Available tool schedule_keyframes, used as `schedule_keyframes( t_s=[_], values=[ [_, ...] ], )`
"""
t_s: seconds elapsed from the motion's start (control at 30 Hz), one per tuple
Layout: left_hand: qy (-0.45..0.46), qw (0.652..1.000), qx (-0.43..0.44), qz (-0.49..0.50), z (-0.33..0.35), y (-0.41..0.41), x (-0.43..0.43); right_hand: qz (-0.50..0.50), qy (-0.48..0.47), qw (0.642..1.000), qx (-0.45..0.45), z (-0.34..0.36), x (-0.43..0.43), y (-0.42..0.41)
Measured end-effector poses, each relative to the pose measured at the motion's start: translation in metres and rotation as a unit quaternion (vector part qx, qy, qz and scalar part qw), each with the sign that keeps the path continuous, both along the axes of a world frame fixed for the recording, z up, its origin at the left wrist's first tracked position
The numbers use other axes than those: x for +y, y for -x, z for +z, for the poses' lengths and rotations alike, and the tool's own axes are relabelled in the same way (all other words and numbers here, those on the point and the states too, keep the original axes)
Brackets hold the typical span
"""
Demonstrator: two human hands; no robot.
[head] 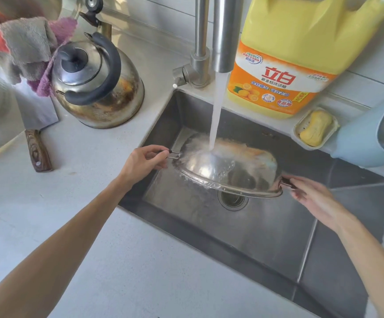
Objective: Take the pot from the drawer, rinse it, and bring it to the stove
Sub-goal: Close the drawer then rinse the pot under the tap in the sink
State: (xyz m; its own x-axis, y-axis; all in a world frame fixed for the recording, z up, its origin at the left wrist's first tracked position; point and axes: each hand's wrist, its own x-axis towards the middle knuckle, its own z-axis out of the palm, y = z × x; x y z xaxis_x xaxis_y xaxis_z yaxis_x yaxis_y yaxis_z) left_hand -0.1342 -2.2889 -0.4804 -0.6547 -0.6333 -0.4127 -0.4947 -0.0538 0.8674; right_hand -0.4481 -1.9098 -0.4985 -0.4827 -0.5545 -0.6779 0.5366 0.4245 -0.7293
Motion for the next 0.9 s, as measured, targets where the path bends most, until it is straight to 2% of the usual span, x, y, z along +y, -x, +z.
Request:
schedule_keyframes(
  t_s=[0.3, 0.53, 0.9],
  values=[
    [-0.09, 0.992, -0.087, 0.009, -0.027, -0.01, 0.01, -0.052, -0.021, 0.994, 0.095, 0.039, -0.031, -0.002],
    [-0.128, 0.981, -0.143, -0.033, -0.034, -0.02, 0.018, -0.016, -0.011, 0.986, 0.168, 0.061, -0.049, -0.011],
    [-0.142, 0.971, -0.17, -0.094, -0.043, -0.031, 0.01, 0.055, 0.048, 0.96, 0.269, 0.094, -0.061, -0.026]
  ],
)
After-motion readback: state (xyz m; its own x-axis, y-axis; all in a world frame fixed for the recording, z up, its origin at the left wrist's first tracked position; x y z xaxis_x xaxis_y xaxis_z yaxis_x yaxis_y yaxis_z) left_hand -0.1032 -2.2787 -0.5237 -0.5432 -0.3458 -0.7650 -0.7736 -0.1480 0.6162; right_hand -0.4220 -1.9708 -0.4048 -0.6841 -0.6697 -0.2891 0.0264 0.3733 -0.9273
